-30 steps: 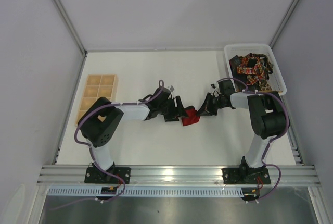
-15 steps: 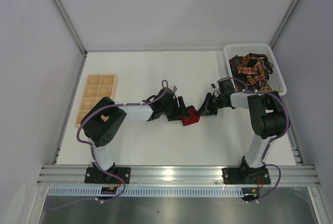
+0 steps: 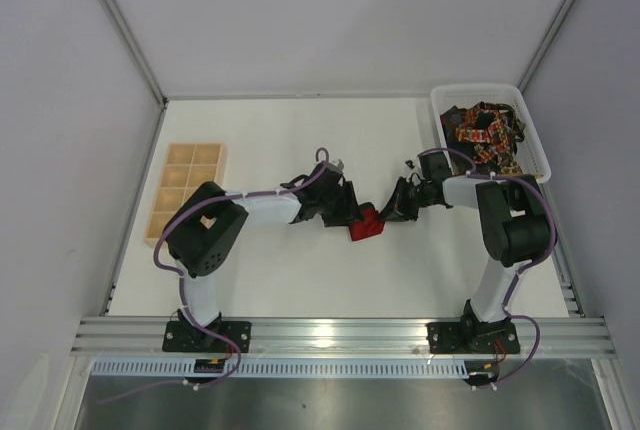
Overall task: Roll the ties
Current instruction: Roll the tie
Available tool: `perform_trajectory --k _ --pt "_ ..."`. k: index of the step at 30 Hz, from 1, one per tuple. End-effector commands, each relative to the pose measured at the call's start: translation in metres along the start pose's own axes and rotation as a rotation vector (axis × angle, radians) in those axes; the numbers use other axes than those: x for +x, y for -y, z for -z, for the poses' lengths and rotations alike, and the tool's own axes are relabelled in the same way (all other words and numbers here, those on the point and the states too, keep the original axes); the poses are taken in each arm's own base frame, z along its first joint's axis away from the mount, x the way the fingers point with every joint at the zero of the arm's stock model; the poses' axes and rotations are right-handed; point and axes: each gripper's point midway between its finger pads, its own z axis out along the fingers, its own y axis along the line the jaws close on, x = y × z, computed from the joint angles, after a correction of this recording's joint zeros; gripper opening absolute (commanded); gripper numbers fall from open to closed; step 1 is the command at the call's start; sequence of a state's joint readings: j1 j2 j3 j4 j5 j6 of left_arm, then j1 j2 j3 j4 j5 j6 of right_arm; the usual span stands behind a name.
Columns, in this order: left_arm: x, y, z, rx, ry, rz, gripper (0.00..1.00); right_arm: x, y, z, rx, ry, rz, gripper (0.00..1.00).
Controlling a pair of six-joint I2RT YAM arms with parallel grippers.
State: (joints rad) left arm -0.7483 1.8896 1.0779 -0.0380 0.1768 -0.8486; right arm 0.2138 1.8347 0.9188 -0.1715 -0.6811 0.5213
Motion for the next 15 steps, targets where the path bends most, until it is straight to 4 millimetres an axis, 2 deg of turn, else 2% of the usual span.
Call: perform_trajectory --k 1,11,14,15 --pt "0.013 -0.028 -0.005 -0.114 -0.05 -0.037 0.55 -0.013 -0.008 0.007 0.007 0.04 0.044 0.02" --pt "0.016 -0.027 -0.006 -0.121 -0.06 -0.066 0.55 -0.02 -0.014 0.015 0.03 0.071 0.062 0.09" --pt "0.015 -0.027 -0.007 -0.124 -0.063 -0.071 0.55 -0.025 -0.019 0.02 0.04 0.087 0.074 0.14" --pt "0.016 -0.026 -0.007 -0.123 -0.065 -0.074 0.55 -0.024 -0.021 0.023 0.047 0.088 0.078 0.18"
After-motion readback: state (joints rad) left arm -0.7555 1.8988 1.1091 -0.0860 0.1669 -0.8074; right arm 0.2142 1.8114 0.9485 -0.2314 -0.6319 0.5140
